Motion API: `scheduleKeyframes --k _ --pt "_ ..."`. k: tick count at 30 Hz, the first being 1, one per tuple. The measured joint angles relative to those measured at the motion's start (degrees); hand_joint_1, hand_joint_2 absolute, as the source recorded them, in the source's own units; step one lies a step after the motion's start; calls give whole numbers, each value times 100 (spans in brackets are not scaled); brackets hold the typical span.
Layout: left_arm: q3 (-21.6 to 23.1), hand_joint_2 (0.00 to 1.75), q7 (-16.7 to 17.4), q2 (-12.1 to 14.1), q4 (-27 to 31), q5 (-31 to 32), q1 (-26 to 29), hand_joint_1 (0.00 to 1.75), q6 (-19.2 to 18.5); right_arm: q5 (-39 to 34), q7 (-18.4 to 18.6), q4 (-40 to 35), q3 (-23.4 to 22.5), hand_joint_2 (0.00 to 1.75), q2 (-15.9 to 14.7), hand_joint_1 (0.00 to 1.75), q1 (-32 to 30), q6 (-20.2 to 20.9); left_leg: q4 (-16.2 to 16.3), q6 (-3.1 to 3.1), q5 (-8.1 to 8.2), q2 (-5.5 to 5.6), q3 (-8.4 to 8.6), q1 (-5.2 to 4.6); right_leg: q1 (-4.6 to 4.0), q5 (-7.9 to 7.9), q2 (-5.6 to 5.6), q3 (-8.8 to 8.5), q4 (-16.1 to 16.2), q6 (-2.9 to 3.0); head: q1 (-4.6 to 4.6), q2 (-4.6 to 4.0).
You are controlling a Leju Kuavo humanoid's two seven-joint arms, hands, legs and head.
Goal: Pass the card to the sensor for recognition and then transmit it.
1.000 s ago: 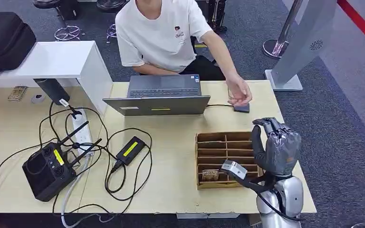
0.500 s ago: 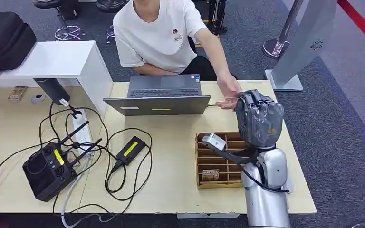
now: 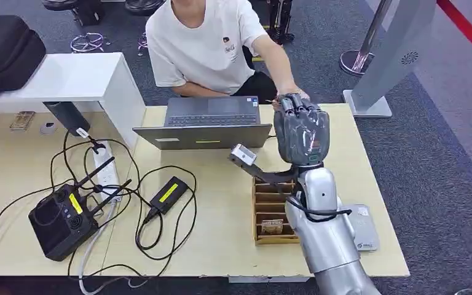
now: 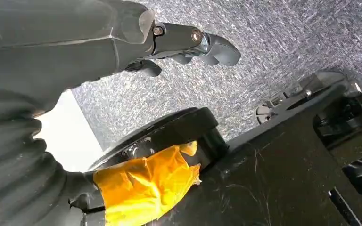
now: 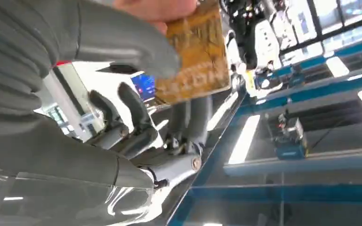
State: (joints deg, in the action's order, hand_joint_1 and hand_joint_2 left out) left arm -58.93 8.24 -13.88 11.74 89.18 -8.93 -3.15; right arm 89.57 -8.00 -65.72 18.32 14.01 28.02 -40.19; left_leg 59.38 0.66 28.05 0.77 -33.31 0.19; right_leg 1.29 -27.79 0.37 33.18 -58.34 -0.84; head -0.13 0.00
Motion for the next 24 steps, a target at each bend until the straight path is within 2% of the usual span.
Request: scheduleKeyframes --k 4,11,18,24 --pt "4 175 -70 -2 0 -33 8 0 -7 -44 101 79 227 175 -94 0 0 0 0 0 0 0 -1 0 0 0 0 1 1 0 0 0" --pt "26 175 -61 0 0 9 7 0 -20 -72 149 85 369 175 -219 0 -1 0 0 0 0 0 -1 0 0 0 -1 0 1 0 0 0" --pt "33 175 2 0 0 11 1 0 -9 2 601 120 446 175 -461 0 94 0 1 0 0 0 -1 -1 0 0 -1 0 1 0 0 0" --pt "52 175 2 0 0 11 0 0 -7 4 647 159 513 175 -605 0 138 0 1 0 0 0 -1 0 0 0 -1 1 1 0 0 0"
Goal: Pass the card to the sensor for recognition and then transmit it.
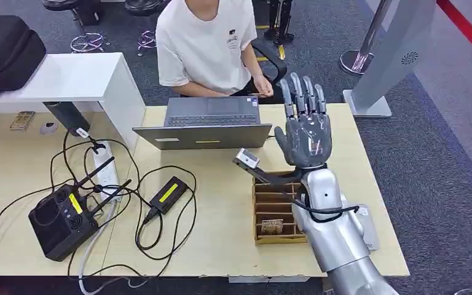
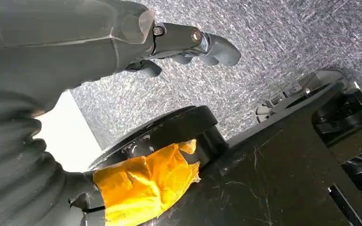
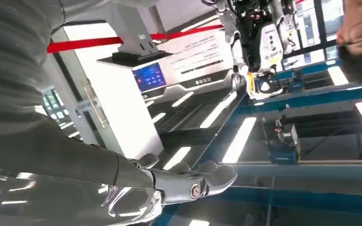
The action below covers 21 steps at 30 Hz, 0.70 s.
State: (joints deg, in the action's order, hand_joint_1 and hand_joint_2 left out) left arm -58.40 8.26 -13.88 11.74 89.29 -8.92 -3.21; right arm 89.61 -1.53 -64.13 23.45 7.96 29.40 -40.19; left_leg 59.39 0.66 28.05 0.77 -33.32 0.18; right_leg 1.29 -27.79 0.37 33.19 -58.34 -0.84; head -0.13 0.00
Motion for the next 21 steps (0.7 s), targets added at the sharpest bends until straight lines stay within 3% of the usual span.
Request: scheduleKeyframes --k 3,7,10,21 --pt "4 175 2 0 0 0 0 0 0 0 62 11 28 175 -41 0 22 0 0 0 0 -1 0 0 0 0 0 0 0 0 -2 0" --pt "2 175 11 2 0 -7 1 0 15 0 676 145 265 175 -357 0 273 0 0 0 0 1 0 0 0 0 -1 0 0 0 2 0" --pt "2 175 13 9 0 -50 7 0 33 0 964 352 330 175 -757 0 567 0 4 -1 -1 3 -1 -2 2 4 -3 -2 3 -3 0 0" --pt "-162 175 13 63 0 -395 74 0 142 -4 1231 1758 -89 175 -2620 0 1562 0 23 -14 -2 37 -22 -6 4 11 -40 -5 12 -14 -2 0"
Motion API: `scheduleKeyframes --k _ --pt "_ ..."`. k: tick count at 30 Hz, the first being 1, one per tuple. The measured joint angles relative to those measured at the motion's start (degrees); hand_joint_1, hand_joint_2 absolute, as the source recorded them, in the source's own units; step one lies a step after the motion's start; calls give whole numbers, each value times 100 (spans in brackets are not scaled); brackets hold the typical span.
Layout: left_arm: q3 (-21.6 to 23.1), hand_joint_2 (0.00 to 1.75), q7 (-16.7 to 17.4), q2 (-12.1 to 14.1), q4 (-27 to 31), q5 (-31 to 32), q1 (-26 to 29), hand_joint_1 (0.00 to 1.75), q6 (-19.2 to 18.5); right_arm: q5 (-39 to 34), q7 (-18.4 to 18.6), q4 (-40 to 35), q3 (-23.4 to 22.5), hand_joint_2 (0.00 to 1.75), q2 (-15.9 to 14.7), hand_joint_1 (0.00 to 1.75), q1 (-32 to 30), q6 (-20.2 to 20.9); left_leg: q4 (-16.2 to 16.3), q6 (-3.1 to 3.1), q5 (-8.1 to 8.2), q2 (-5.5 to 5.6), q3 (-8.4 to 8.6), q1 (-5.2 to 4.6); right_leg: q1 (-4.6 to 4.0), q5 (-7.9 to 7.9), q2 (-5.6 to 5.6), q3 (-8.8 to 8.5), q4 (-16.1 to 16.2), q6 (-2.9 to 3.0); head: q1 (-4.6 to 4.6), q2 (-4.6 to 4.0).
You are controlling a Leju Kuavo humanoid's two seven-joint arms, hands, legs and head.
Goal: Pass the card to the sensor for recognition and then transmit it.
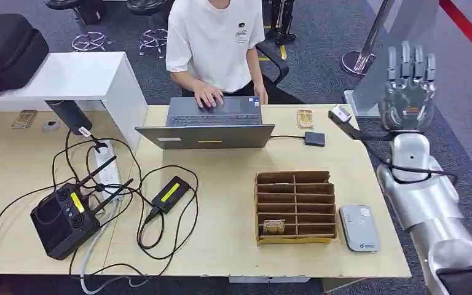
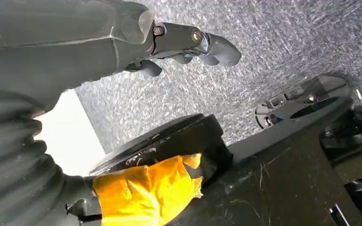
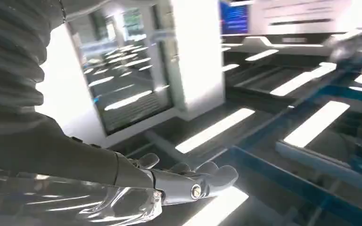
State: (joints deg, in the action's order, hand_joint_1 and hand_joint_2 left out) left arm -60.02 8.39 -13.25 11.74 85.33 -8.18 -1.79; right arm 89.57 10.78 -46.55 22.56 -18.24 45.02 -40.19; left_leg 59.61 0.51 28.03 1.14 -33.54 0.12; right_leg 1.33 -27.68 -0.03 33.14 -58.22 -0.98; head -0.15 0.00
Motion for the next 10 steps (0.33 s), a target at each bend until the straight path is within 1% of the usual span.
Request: scheduleKeyframes --k 1,2,4,5,6,8,9,10 --pt "-35 175 0 2 0 -16 6 0 7 2 38 192 -40 175 -170 0 101 0 0 -2 -1 10 -4 0 0 0 -5 0 0 0 2 0" --pt "-55 175 0 2 0 -33 9 0 11 2 158 374 -40 175 -308 0 183 0 0 -2 -1 9 -5 1 -1 0 -5 0 0 0 2 0" --pt "-90 175 2 5 0 -59 9 0 13 2 403 717 6 175 -540 0 302 2 0 -3 0 0 -3 0 0 0 6 0 0 0 0 0" --pt "-103 175 7 5 0 -68 9 0 31 2 556 918 63 175 -604 0 374 65 -1 -3 1 -5 0 0 0 0 11 0 0 0 0 0" --pt "-125 175 18 5 0 -81 7 0 44 2 814 1216 188 175 -681 0 494 285 0 -4 1 -5 2 1 0 0 10 0 0 0 -2 0" --pt "-173 175 50 5 0 -107 8 0 61 2 1297 1705 448 175 -836 0 672 854 0 -8 -2 3 0 1 -1 0 -5 0 0 -1 -2 0" --pt "-186 175 61 2 0 -112 8 0 66 2 1511 1886 544 175 -911 0 721 1175 0 -7 -2 11 -2 1 -1 0 -11 0 0 -1 4 0" --pt "-192 175 70 2 0 -109 7 0 83 -4 1745 2070 607 175 -975 0 768 1582 0 -7 -2 12 -1 1 -1 0 -12 0 0 -1 0 0"
